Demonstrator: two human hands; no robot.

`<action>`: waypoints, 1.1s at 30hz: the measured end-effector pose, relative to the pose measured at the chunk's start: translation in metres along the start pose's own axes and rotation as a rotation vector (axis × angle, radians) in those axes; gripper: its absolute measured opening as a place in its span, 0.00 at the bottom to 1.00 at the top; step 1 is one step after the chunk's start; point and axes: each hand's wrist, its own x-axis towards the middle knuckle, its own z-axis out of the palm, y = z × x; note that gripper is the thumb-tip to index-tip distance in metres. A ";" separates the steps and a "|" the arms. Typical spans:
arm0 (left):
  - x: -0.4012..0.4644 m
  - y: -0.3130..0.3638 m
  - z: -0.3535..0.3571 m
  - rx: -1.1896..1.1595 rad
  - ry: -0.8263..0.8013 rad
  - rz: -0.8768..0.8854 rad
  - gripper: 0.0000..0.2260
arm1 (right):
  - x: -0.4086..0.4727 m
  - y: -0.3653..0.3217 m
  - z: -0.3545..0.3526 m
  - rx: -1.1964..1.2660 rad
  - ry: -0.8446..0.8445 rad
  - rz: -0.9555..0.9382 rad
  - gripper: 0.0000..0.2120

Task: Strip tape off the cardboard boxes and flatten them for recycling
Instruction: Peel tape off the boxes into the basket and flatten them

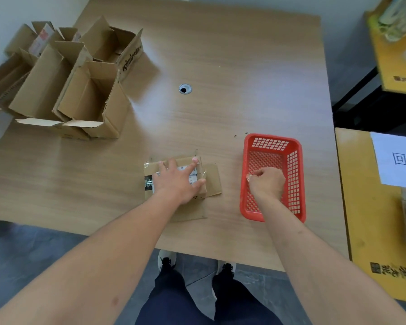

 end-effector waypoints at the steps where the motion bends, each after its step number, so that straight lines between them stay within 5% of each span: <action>1: 0.000 0.002 -0.003 -0.010 -0.018 -0.017 0.28 | -0.002 0.000 -0.001 -0.016 -0.014 0.001 0.03; 5: -0.002 -0.002 -0.008 0.042 -0.103 -0.063 0.28 | -0.015 -0.006 -0.004 0.015 -0.046 -0.246 0.10; 8: -0.005 -0.010 -0.005 0.002 -0.109 -0.144 0.30 | -0.032 -0.020 0.011 0.125 -0.282 -0.498 0.08; 13: -0.007 -0.022 0.007 -0.292 -0.010 -0.271 0.32 | -0.060 -0.040 0.052 0.044 -0.634 -0.545 0.33; 16: -0.011 -0.042 0.007 -0.234 0.108 -0.140 0.30 | -0.064 -0.046 0.070 0.159 -0.654 -0.485 0.31; 18: -0.008 -0.061 0.004 -0.041 0.189 0.155 0.30 | -0.068 -0.055 0.075 0.285 -0.694 -0.379 0.28; 20: -0.006 -0.081 0.002 0.045 0.094 0.374 0.30 | -0.070 -0.064 0.084 0.334 -0.674 -0.330 0.22; 22: -0.003 -0.097 0.003 0.039 -0.017 0.393 0.32 | -0.070 -0.069 0.094 0.219 -0.538 -0.347 0.08; 26: 0.009 -0.113 0.004 0.080 0.037 0.352 0.32 | -0.085 -0.060 0.105 0.106 -0.418 -0.292 0.19; 30: 0.014 -0.110 0.001 0.135 0.105 0.372 0.32 | -0.099 -0.051 0.114 0.355 -0.340 -0.113 0.08; 33: 0.016 -0.116 -0.004 0.157 0.082 0.433 0.32 | -0.109 -0.058 0.113 0.578 -0.278 0.093 0.12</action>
